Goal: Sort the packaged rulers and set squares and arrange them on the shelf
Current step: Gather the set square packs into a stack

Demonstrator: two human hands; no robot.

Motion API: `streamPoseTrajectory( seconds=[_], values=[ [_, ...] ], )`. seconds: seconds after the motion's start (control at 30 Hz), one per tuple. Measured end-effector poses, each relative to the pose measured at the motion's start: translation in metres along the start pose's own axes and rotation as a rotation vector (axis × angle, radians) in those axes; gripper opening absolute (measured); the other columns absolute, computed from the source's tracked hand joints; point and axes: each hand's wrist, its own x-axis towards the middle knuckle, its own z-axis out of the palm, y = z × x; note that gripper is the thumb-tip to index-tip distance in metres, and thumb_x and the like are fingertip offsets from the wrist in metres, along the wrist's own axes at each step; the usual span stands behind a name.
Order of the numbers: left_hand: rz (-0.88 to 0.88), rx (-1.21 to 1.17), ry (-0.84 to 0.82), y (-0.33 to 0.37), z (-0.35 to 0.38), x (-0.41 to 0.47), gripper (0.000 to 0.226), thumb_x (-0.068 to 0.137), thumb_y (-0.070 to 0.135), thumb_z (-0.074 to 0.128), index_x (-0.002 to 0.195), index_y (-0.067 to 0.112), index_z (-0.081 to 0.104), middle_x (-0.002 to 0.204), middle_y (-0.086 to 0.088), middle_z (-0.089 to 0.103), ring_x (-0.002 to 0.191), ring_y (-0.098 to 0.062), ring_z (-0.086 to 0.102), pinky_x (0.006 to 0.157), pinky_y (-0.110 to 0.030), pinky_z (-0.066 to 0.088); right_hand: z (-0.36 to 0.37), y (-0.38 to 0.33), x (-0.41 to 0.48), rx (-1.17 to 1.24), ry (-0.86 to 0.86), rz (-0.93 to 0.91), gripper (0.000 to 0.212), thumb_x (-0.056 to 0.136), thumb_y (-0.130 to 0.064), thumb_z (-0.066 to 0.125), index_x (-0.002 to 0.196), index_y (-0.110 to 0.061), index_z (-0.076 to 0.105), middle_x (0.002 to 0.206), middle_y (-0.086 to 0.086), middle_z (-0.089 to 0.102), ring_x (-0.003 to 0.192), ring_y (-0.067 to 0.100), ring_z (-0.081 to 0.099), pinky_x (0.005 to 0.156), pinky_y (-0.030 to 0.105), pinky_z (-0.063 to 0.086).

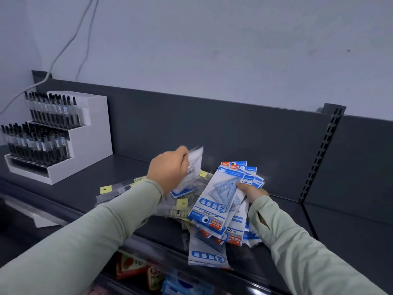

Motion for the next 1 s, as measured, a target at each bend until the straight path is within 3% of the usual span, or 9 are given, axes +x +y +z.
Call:
streamPoseTrajectory(
  seconds=[0.17, 0.23, 0.37, 0.5, 0.6, 0.7, 0.8, 0.87, 1.0],
  values=[
    [0.123, -0.376, 0.054, 0.029, 0.002, 0.000, 0.019, 0.102, 0.021, 0.037, 0.093, 0.016, 0.053, 0.065, 0.003, 0.057, 0.051, -0.013, 0.050, 0.047, -0.033, 0.042, -0.002, 0.001, 0.008, -0.011, -0.003, 0.001, 0.046, 0.074, -0.008, 0.076, 0.114, 0.004, 0.058, 0.103, 0.021, 0.068, 0.089, 0.036, 0.067, 0.088, 0.051, 0.052],
    [0.206, -0.509, -0.070, 0.038, 0.013, -0.005, 0.018, 0.100, 0.019, 0.042, 0.091, 0.015, 0.057, 0.065, 0.000, 0.056, 0.051, -0.009, 0.044, 0.050, -0.028, 0.039, -0.006, 0.003, 0.018, 0.007, -0.010, -0.011, 0.046, 0.070, -0.013, 0.078, 0.110, 0.002, 0.061, 0.095, 0.019, 0.069, 0.080, 0.034, 0.066, 0.087, 0.050, 0.053],
    [0.189, -0.716, -0.467, 0.047, 0.029, -0.015, 0.041, 0.095, 0.047, 0.045, 0.083, 0.014, 0.065, 0.084, -0.008, 0.067, 0.080, -0.023, 0.063, 0.076, -0.032, 0.051, -0.021, 0.018, 0.070, 0.014, -0.038, -0.011, 0.082, 0.038, -0.033, 0.084, 0.112, -0.002, 0.064, 0.099, 0.015, 0.071, 0.085, 0.033, 0.069, 0.088, 0.050, 0.053],
    [0.065, -0.846, -0.544, 0.050, 0.042, -0.015, 0.016, 0.094, 0.002, 0.053, 0.100, 0.003, 0.067, 0.101, -0.005, 0.069, 0.098, -0.017, 0.064, 0.092, -0.026, 0.052, -0.022, -0.002, 0.024, 0.080, -0.009, -0.017, 0.042, 0.056, -0.017, 0.083, 0.092, -0.002, 0.067, 0.067, 0.009, 0.070, 0.066, 0.027, 0.066, 0.077, 0.041, 0.056],
    [0.111, -0.713, -0.457, 0.052, 0.046, -0.008, 0.010, 0.085, 0.001, 0.064, 0.090, 0.010, 0.064, 0.097, 0.001, 0.065, 0.095, -0.014, 0.059, 0.087, -0.022, 0.048, -0.022, -0.004, 0.020, 0.078, 0.013, -0.017, 0.026, 0.070, -0.011, 0.077, 0.092, -0.003, 0.065, 0.066, 0.010, 0.069, 0.064, 0.028, 0.065, 0.077, 0.041, 0.054],
    [0.108, -0.500, -0.366, 0.054, 0.048, 0.000, 0.017, 0.084, 0.022, 0.070, 0.073, 0.022, 0.057, 0.088, 0.006, 0.056, 0.086, -0.010, 0.049, 0.081, -0.024, 0.042, -0.026, -0.002, 0.027, 0.125, -0.006, -0.049, 0.045, 0.055, -0.017, 0.083, 0.096, -0.004, 0.068, 0.071, 0.010, 0.073, 0.070, 0.032, 0.070, 0.083, 0.048, 0.055],
    [-0.029, -0.385, -0.379, 0.052, 0.051, 0.007, 0.034, 0.087, 0.038, 0.064, 0.061, 0.025, 0.045, 0.080, 0.008, 0.045, 0.082, -0.013, 0.049, 0.084, -0.033, 0.045, -0.031, -0.006, 0.022, 0.132, 0.021, -0.060, 0.028, 0.065, -0.016, 0.080, 0.087, -0.006, 0.065, 0.057, 0.006, 0.070, 0.052, 0.024, 0.067, 0.062, 0.036, 0.056],
    [-0.121, -0.345, -0.432, 0.051, 0.056, 0.012, 0.030, 0.086, 0.046, 0.060, 0.071, 0.024, 0.047, 0.079, 0.010, 0.048, 0.082, -0.014, 0.052, 0.084, -0.034, 0.046, -0.035, -0.011, 0.021, 0.131, 0.051, -0.072, 0.016, 0.076, -0.014, 0.074, 0.077, -0.008, 0.060, 0.044, 0.002, 0.061, 0.036, 0.017, 0.058, 0.048, 0.024, 0.045],
    [-0.187, -0.451, -0.675, 0.056, 0.060, 0.022, 0.037, 0.085, 0.046, 0.064, 0.109, 0.019, 0.055, 0.103, 0.006, 0.062, 0.100, -0.016, 0.060, 0.094, -0.036, 0.047, -0.041, -0.015, 0.022, 0.149, 0.050, -0.131, 0.015, 0.077, -0.011, 0.073, 0.086, -0.006, 0.063, 0.074, 0.012, 0.068, 0.061, 0.026, 0.064, 0.060, 0.033, 0.052]
  ],
)
